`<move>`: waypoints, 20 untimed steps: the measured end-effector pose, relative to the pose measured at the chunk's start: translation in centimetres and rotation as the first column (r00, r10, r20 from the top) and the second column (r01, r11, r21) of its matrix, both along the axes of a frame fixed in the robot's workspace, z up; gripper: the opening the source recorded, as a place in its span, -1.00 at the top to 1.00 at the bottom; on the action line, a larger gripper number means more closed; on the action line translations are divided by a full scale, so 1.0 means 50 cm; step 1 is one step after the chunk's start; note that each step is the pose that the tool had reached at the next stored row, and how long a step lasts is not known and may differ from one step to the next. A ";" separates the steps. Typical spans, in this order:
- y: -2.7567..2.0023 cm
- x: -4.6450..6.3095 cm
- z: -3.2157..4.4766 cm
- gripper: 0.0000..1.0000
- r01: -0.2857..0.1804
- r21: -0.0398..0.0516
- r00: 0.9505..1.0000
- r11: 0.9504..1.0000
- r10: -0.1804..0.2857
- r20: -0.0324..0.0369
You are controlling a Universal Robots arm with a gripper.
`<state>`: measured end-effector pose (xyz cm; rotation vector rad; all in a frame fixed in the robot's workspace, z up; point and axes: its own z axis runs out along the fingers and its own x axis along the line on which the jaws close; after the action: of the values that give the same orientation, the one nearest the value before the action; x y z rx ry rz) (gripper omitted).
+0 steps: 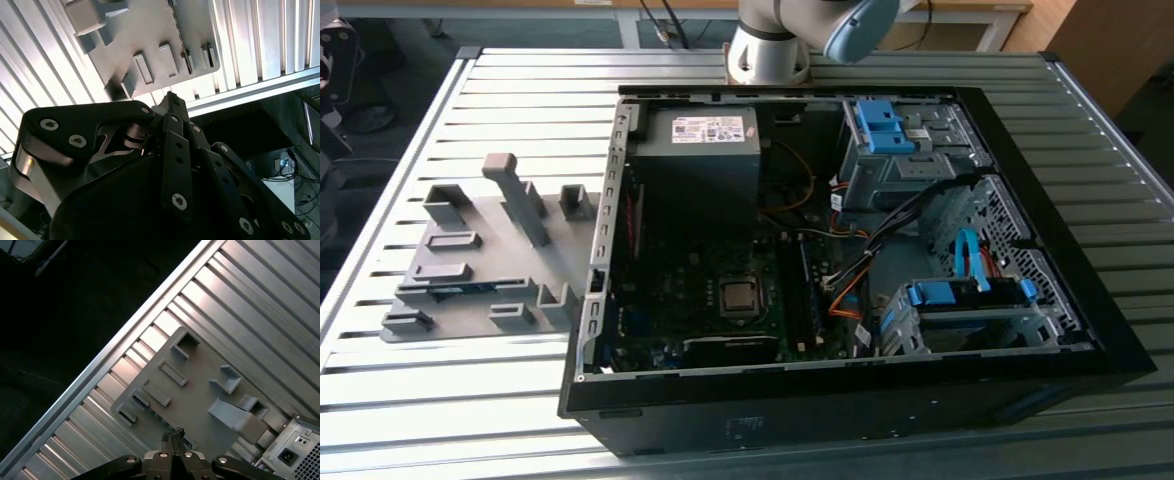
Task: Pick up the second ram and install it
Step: 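Pick up the second ram and move it above second insertion slot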
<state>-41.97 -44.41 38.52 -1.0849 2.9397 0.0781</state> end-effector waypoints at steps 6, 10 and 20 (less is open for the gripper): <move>0.0000 0.000 0.000 0.79 -0.025 0.000 1.000 1.000 0.025 0.000; 0.0000 0.000 0.000 0.79 -0.040 0.000 0.999 0.999 0.040 0.000; 0.0000 0.000 0.000 0.79 -0.072 0.000 0.997 0.997 0.072 0.000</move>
<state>-41.97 -44.41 38.52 -1.1912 2.9002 0.0785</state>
